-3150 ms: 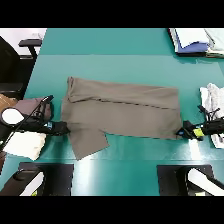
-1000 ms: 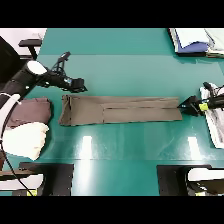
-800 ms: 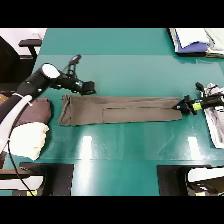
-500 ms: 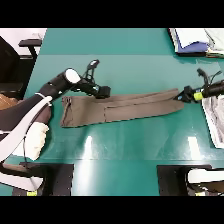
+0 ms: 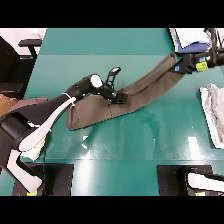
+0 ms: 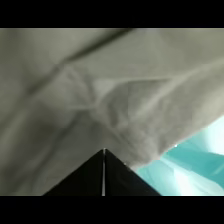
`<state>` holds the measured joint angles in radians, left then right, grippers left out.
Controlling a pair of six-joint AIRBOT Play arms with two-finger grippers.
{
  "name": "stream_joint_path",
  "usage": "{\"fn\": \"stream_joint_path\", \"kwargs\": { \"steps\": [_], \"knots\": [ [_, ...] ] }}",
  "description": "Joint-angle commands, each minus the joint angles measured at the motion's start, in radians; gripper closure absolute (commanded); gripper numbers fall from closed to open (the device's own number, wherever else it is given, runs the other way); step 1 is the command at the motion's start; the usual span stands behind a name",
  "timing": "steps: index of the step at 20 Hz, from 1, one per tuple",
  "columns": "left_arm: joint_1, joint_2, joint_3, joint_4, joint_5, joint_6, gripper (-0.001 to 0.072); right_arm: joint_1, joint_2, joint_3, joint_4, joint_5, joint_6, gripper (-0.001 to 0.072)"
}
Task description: Fold the shirts.
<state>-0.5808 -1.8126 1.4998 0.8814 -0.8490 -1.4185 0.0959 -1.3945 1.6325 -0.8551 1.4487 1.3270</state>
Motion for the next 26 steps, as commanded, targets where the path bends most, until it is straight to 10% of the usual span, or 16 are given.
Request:
{"fn": "stream_joint_path", "kwargs": {
  "steps": [1,8,15,18,21,26],
  "knots": [
    [-0.024,-0.034,0.018,0.006,-0.004,-0.024,0.0683,0.113,0.010,0.104,0.000,-0.006,0.046,0.0692],
    [0.038,0.004,0.093,0.060,-0.142,-0.022,0.0683,0.262,-0.004,0.132,0.006,-0.061,0.061,0.0692],
    [0.371,0.434,0.094,0.371,-0.277,-0.022,0.0683,0.544,-0.154,0.132,0.292,-0.264,-0.058,0.0690],
    [0.536,0.618,0.094,0.424,-0.258,-0.023,0.0683,0.736,-0.267,0.132,0.345,-0.447,-0.118,0.0555],
    [0.650,0.718,0.093,0.424,-0.263,-0.023,0.0683,0.834,-0.350,0.132,0.344,-0.513,-0.157,0.0263],
    [0.689,0.739,0.093,0.412,-0.310,-0.025,0.0682,0.725,-0.329,0.102,0.151,-0.315,-0.119,0.0336]
  ]
}}
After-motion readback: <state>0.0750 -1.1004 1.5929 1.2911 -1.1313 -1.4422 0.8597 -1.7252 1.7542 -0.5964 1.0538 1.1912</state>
